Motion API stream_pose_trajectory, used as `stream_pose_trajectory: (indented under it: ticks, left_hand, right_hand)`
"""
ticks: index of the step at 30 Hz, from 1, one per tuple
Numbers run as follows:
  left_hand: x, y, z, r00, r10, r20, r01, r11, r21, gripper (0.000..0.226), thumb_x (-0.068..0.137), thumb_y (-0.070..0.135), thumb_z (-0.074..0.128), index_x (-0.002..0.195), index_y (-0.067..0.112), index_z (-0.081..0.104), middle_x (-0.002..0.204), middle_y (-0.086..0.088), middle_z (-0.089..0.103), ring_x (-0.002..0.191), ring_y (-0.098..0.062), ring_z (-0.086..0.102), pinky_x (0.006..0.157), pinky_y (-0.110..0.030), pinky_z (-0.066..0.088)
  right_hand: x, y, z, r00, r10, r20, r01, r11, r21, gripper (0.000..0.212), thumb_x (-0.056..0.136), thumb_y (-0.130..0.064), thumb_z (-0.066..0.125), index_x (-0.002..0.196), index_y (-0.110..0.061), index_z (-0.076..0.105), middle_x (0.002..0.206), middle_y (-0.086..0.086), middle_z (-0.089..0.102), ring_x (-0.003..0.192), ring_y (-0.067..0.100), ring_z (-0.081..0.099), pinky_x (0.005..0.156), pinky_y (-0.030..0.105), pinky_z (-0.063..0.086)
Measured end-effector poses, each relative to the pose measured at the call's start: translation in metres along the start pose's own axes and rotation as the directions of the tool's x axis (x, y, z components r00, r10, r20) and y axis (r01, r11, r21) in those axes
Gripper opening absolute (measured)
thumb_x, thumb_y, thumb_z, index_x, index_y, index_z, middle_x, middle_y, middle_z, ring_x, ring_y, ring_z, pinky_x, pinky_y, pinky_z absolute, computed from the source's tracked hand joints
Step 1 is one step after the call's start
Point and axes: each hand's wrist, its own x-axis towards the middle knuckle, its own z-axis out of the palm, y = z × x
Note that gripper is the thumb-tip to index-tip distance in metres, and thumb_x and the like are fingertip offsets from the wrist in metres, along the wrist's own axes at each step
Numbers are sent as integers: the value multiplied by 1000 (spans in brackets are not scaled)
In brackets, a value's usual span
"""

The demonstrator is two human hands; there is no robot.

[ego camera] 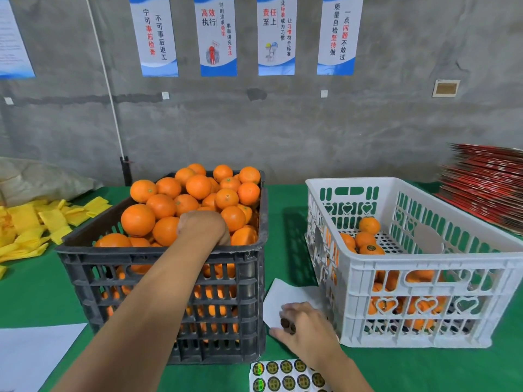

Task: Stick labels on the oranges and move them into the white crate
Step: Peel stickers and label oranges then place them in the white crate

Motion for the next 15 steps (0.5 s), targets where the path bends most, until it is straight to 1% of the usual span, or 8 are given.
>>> stream_pose_trajectory:
  ticks: [1, 2, 4, 5, 7, 8, 12, 15]
  left_hand:
    - [1, -1, 1, 1000, 27, 12, -27, 999, 26, 57, 86, 37, 70, 134, 10, 53, 144, -15, 46, 131, -33, 49, 101, -44, 51]
    - [3, -1, 4, 998, 57, -1, -57, 998, 4, 64, 83, 43, 73, 135, 11, 51, 146, -16, 43, 131, -33, 47, 99, -44, 52]
    - [-1, 0, 5, 994, 110, 6, -110, 994, -19, 82, 77, 57, 76, 141, 14, 46, 151, -17, 37, 131, -33, 48, 97, -44, 52]
    - [-1, 2, 6, 993, 119, 1, -119, 992, -43, 86, 75, 62, 75, 142, 15, 45, 152, -17, 36, 131, -33, 48, 97, -44, 52]
    - [2, 4, 8, 989, 146, -16, -147, 986, -76, 87, 75, 64, 74, 141, 15, 46, 152, -17, 37, 130, -34, 49, 99, -45, 52]
    - [2, 4, 9, 987, 159, -9, -159, 982, -99, 85, 75, 63, 74, 140, 15, 47, 151, -17, 39, 128, -33, 51, 99, -45, 52]
    - [5, 3, 10, 976, 215, -12, -215, 965, -153, 81, 74, 62, 75, 135, 15, 52, 142, -13, 49, 121, -33, 55, 99, -46, 52]
    - [5, 2, 10, 976, 216, -9, -214, 961, -173, 81, 73, 61, 76, 135, 15, 52, 140, -13, 49, 119, -34, 56, 98, -47, 53]
  right_hand:
    - [0, 3, 6, 1000, -14, 4, 14, 1000, 6, 67, 89, -74, 50, 132, -24, 64, 149, -18, 49, 136, 7, 42, 113, 29, 35]
    - [0, 5, 9, 1000, -24, 7, 24, 999, 23, 69, 88, -76, 49, 132, -24, 65, 150, -21, 48, 137, 4, 39, 113, 28, 34]
    - [-1, 9, 13, 999, -33, -26, 35, 996, 79, 70, 89, -77, 47, 132, -26, 66, 147, -25, 49, 135, 0, 37, 114, 26, 32]
    - [-1, 9, 14, 998, -32, -47, 37, 992, 123, 68, 91, -76, 46, 131, -27, 68, 144, -26, 51, 132, -2, 38, 115, 26, 32]
    - [-1, 12, 14, 996, -14, -83, 28, 985, 172, 60, 94, -71, 47, 128, -27, 71, 139, -28, 55, 128, -3, 39, 115, 28, 34]
    - [-2, 12, 15, 996, -15, -93, 30, 985, 167, 59, 94, -69, 50, 129, -27, 70, 139, -28, 54, 128, -2, 40, 114, 27, 34]
    - [0, 14, 23, 995, -24, -93, 33, 995, 91, 69, 92, -70, 54, 140, -22, 60, 146, -19, 48, 134, 6, 38, 115, 22, 32]
    - [1, 16, 26, 995, -24, -99, 35, 993, 112, 61, 95, -63, 56, 140, -22, 62, 148, -19, 48, 134, 6, 38, 114, 23, 32]
